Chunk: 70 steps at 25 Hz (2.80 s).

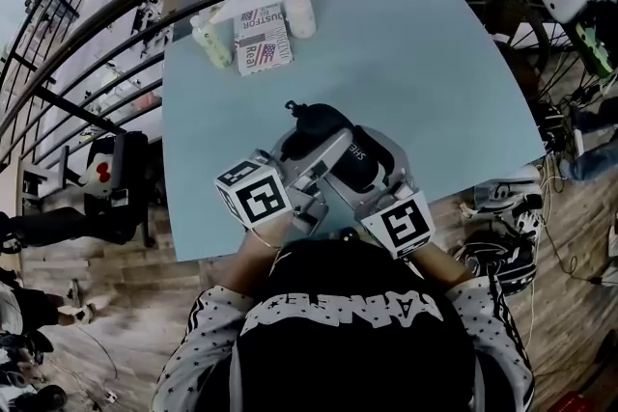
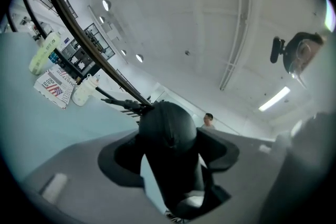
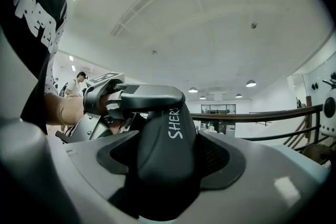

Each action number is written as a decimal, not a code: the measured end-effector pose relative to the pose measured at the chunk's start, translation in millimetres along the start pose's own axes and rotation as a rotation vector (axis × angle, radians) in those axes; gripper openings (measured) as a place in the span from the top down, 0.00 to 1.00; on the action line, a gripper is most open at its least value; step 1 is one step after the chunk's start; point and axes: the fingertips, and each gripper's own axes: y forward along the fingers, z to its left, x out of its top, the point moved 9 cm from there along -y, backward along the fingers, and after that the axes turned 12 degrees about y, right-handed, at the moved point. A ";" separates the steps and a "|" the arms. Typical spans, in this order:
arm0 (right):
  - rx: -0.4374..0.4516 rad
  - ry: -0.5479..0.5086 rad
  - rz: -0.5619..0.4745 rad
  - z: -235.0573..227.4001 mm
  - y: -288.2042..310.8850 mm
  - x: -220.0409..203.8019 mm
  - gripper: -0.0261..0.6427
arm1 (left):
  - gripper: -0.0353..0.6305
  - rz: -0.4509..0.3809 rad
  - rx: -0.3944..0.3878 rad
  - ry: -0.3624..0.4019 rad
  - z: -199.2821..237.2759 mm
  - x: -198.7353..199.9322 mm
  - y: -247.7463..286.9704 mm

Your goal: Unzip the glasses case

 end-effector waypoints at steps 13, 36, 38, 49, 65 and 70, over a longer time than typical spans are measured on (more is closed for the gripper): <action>0.092 -0.017 -0.014 -6.2 -5.9 -3.8 0.40 | 0.95 -0.011 0.015 0.024 5.4 12.8 -7.0; 0.256 -0.116 0.099 9.1 1.3 -25.4 0.82 | 0.95 -0.076 0.044 0.085 15.8 51.9 -68.4; 0.253 -0.120 0.102 10.7 3.4 -26.1 0.95 | 0.95 -0.065 0.041 0.081 16.3 50.5 -70.6; 0.355 -0.758 0.330 28.6 6.3 -39.8 0.95 | 0.95 0.158 -0.036 0.208 11.3 36.2 -71.3; 0.305 -0.880 0.385 18.8 8.4 -47.9 0.95 | 0.95 0.264 -0.052 0.246 9.9 26.1 -67.0; 0.248 -0.845 0.344 8.7 4.9 -38.2 0.95 | 0.95 0.221 -0.049 0.192 12.6 28.7 -68.7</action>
